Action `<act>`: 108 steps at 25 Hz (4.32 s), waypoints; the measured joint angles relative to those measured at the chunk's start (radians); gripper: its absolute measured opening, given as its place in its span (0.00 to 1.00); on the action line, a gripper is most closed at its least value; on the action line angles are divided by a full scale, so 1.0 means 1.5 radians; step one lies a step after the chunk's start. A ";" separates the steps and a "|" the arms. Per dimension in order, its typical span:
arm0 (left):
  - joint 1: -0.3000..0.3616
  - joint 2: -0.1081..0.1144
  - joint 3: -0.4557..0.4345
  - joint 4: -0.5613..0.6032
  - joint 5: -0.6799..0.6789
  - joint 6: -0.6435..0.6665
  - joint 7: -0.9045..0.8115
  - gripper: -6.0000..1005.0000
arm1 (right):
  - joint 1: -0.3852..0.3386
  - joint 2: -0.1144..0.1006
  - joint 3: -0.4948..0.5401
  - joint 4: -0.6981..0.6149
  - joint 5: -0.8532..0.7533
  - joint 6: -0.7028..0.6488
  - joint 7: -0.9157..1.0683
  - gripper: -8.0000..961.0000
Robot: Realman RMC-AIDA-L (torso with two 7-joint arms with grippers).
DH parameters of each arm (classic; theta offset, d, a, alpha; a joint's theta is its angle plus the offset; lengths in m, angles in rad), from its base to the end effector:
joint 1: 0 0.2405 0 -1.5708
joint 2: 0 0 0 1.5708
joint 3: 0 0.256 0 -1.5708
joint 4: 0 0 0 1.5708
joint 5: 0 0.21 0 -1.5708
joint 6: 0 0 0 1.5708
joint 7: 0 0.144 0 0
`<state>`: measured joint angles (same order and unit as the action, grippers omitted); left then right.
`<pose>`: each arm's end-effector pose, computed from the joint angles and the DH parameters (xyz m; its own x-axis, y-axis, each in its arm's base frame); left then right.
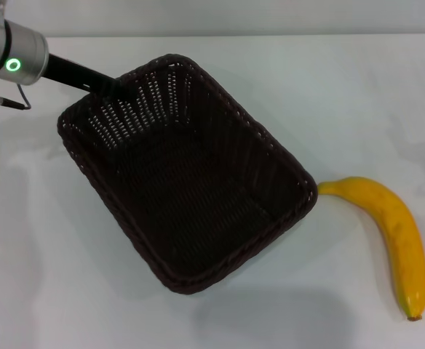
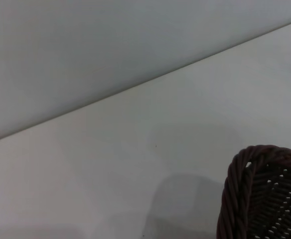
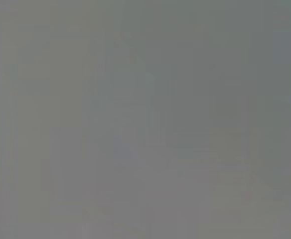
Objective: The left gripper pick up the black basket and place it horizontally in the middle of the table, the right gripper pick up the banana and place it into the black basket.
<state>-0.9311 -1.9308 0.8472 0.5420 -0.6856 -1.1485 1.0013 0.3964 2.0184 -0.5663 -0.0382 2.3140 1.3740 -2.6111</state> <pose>-0.2199 0.4527 0.0243 0.7162 0.6813 0.1515 0.6733 -0.6173 -0.4069 0.3652 0.3088 0.0575 0.5417 0.1622 -0.8248 -0.8249 -0.0859 -0.5587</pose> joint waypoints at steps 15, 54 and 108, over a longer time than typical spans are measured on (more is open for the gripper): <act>0.038 0.037 -0.005 0.004 -0.135 -0.059 0.021 0.27 | -0.013 -0.001 0.003 0.000 -0.001 0.005 0.028 0.82; 0.322 -0.078 -0.152 -0.141 -0.677 -0.053 0.225 0.20 | 0.003 -0.004 0.006 -0.024 0.006 -0.040 0.020 0.82; 0.412 -0.101 -0.141 -0.214 -0.947 -0.106 0.727 0.87 | -0.035 -0.076 -0.125 -0.146 -0.035 -0.133 0.630 0.81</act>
<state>-0.3132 -2.0817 0.6351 0.2215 -2.1064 -1.3068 2.0918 0.3437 1.9037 -0.7535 -0.2572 2.2613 1.1744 -1.6662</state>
